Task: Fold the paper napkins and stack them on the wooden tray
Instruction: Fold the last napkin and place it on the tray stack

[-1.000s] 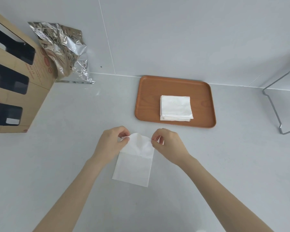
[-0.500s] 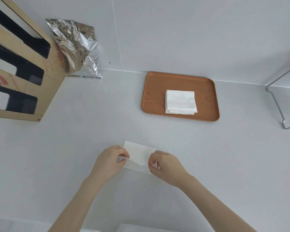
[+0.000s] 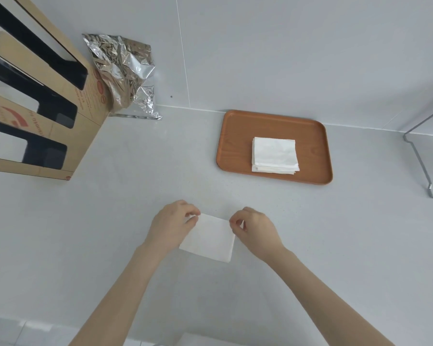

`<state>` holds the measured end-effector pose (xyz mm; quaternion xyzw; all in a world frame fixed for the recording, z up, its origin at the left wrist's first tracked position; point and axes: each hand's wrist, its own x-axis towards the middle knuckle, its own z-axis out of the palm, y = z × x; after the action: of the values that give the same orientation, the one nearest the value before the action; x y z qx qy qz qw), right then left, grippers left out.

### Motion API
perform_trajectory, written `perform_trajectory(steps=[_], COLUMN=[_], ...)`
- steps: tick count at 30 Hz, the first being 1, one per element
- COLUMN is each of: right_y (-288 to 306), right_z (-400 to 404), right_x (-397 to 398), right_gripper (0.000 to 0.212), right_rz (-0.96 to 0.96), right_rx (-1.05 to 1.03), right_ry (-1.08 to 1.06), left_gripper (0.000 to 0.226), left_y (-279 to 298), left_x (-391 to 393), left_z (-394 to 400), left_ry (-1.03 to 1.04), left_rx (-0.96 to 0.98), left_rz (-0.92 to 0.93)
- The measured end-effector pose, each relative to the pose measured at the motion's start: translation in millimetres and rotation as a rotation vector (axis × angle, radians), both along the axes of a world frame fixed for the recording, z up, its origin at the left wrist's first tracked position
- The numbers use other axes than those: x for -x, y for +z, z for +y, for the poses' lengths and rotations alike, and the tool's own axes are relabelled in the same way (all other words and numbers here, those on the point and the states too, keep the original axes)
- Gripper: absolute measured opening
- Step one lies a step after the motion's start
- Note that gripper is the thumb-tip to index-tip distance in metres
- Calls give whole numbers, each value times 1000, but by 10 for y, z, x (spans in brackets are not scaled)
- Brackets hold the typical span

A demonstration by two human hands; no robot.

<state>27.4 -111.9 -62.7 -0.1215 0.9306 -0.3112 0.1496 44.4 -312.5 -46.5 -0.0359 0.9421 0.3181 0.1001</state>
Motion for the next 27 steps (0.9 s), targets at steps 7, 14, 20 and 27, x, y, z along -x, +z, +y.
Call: perform_trajectory(steps=[7, 14, 20, 27], right_y=[-130, -231, -94, 346], right_z=[-42, -36, 154, 532], right_x=[56, 34, 212, 704], right_gripper=[21, 15, 6, 18], right_rz=[-16, -12, -127, -141], right_rx=[-134, -123, 141, 402], right_ry=[-44, -49, -163, -343], left_gripper=[23, 9, 2, 7], left_y=[-183, -251, -97, 268], left_x=[173, 129, 290, 822], left_z=[69, 64, 109, 469], left_ry=[15, 28, 8, 80], left_rx=[124, 160, 29, -195], left_rz=[-60, -59, -28, 78])
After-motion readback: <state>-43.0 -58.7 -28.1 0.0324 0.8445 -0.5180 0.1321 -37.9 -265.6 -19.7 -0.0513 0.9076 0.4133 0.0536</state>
